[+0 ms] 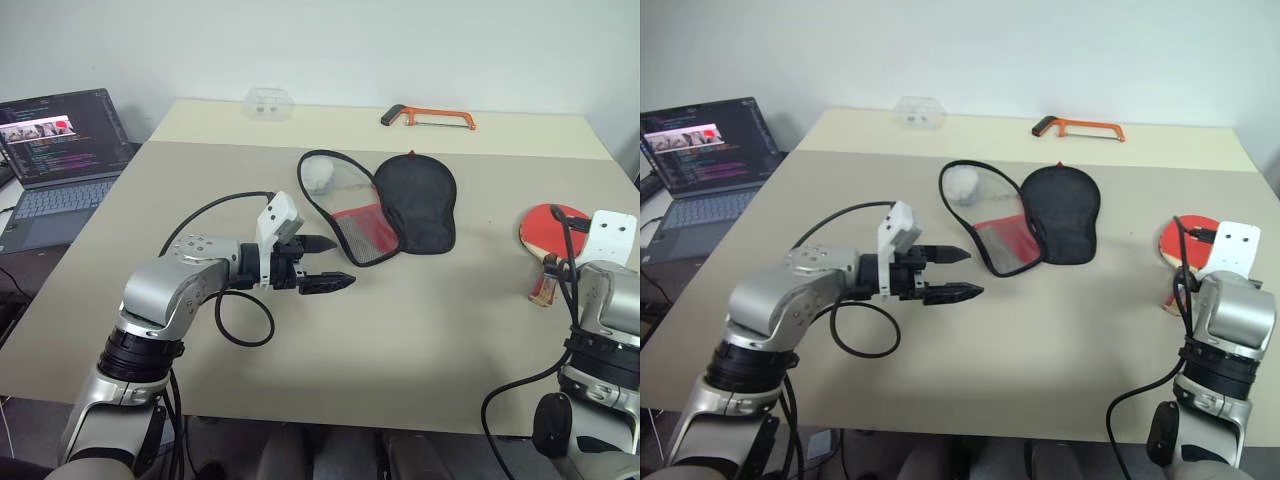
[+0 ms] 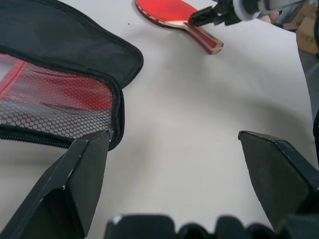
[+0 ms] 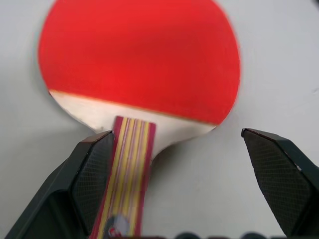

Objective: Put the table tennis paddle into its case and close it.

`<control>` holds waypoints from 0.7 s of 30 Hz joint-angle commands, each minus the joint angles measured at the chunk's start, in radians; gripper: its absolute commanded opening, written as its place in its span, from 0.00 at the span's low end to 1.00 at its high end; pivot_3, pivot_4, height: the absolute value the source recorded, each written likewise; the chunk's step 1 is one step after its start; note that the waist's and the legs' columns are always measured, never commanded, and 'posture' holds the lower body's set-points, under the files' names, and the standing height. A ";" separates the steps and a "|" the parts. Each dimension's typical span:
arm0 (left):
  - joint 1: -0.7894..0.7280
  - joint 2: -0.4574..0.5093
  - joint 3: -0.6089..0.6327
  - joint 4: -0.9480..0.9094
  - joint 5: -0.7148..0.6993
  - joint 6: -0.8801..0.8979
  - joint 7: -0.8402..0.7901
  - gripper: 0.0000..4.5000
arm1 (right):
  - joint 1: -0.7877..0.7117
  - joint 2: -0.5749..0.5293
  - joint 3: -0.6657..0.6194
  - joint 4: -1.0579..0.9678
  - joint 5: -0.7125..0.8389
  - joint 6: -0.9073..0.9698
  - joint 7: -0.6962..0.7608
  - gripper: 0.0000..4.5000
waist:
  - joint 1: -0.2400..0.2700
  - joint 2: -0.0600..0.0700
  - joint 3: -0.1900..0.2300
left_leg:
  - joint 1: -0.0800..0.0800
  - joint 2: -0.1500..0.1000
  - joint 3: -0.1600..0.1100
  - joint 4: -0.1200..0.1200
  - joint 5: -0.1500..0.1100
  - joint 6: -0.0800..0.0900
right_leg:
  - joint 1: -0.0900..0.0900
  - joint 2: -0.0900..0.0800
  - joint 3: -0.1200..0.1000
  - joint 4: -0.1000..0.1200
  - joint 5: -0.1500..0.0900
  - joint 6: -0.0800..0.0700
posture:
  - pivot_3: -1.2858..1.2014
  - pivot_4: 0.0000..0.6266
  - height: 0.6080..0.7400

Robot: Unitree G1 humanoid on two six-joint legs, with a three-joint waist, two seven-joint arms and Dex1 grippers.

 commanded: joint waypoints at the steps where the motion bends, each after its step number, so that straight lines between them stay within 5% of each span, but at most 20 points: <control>1: 0.008 0.018 0.032 -0.055 -0.008 0.003 0.014 0.99 | -0.037 0.013 -0.011 0.043 0.035 -0.070 -0.008 1.00 | -0.002 0.000 0.000 | 0.000 0.000 0.000 0.000 0.000 0.000 | 0.000 0.000 0.000 0.000 0.000 0.000 | 0.52 0.24 1.00; 21: 0.043 0.050 0.057 -0.104 -0.021 0.034 0.061 1.00 | -0.069 0.087 -0.094 0.129 0.066 -0.076 -0.203 0.96 | -0.008 -0.002 -0.001 | 0.000 0.001 0.001 0.000 0.000 0.001 | 0.000 0.000 0.001 0.001 0.000 0.000 | 0.52 0.24 1.00</control>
